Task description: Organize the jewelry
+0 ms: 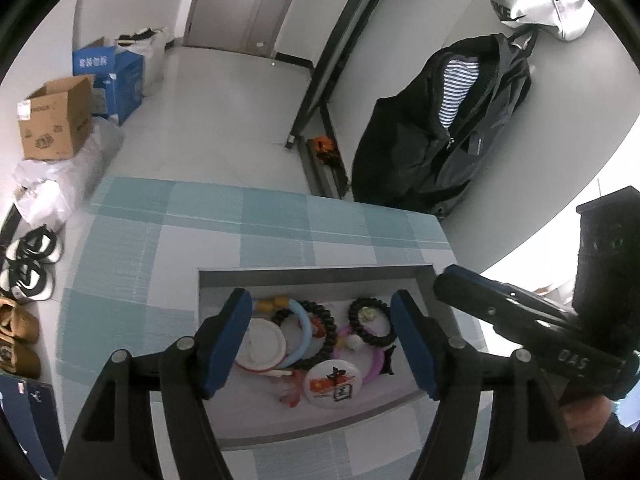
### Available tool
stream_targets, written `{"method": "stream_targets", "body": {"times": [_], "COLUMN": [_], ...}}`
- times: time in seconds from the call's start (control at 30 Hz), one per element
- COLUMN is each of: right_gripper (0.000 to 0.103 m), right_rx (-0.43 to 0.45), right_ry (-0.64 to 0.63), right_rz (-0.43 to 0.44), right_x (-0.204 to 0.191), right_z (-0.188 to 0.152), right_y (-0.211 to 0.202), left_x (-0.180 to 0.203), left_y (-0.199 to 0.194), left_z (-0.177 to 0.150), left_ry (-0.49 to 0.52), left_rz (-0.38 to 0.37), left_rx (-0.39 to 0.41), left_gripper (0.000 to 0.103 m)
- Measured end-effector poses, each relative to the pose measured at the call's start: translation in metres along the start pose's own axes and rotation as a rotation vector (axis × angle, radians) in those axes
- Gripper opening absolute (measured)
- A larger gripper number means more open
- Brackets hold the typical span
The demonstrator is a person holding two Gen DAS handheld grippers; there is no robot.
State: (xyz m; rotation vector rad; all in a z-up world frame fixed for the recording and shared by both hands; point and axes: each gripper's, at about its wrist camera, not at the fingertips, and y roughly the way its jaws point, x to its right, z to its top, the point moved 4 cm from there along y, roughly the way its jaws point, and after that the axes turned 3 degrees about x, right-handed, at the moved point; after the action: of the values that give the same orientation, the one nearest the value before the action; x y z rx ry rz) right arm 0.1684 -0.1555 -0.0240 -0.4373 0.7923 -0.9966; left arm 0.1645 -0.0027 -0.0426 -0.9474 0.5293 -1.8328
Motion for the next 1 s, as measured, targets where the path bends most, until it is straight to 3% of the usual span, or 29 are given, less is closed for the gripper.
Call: {"method": "stream_targets", "body": {"times": [0.27, 0.4, 0.83, 0.93, 1.0], "right_gripper": [0.067, 0.076, 0.09, 0.101, 0.103], "right_rx": [0.026, 0.042, 0.109, 0.124, 0.121], "right_ry": [-0.009, -0.006, -0.027, -0.039, -0.047], "right_rz": [-0.004, -0.015, -0.038, -0.045, -0.067], "right_x": [-0.004, -0.006, -0.017, -0.019, -0.02], "right_z": [-0.005, -0.009, -0.024, -0.03, -0.036], "right_y": [-0.01, -0.016, -0.045, -0.05, -0.051], "left_x": [0.001, -0.002, 0.012, 0.014, 0.015], "left_y": [-0.016, -0.023, -0.049, -0.051, -0.052], "left_z": [-0.004, -0.007, -0.026, -0.032, -0.036], "left_ry": [0.031, 0.037, 0.059, 0.056, 0.05], "left_rz": [0.084, 0.169, 0.234, 0.249, 0.256], "left_rx": [0.065, 0.088, 0.136, 0.139, 0.138], "left_gripper": [0.068, 0.068, 0.068, 0.068, 0.068]}}
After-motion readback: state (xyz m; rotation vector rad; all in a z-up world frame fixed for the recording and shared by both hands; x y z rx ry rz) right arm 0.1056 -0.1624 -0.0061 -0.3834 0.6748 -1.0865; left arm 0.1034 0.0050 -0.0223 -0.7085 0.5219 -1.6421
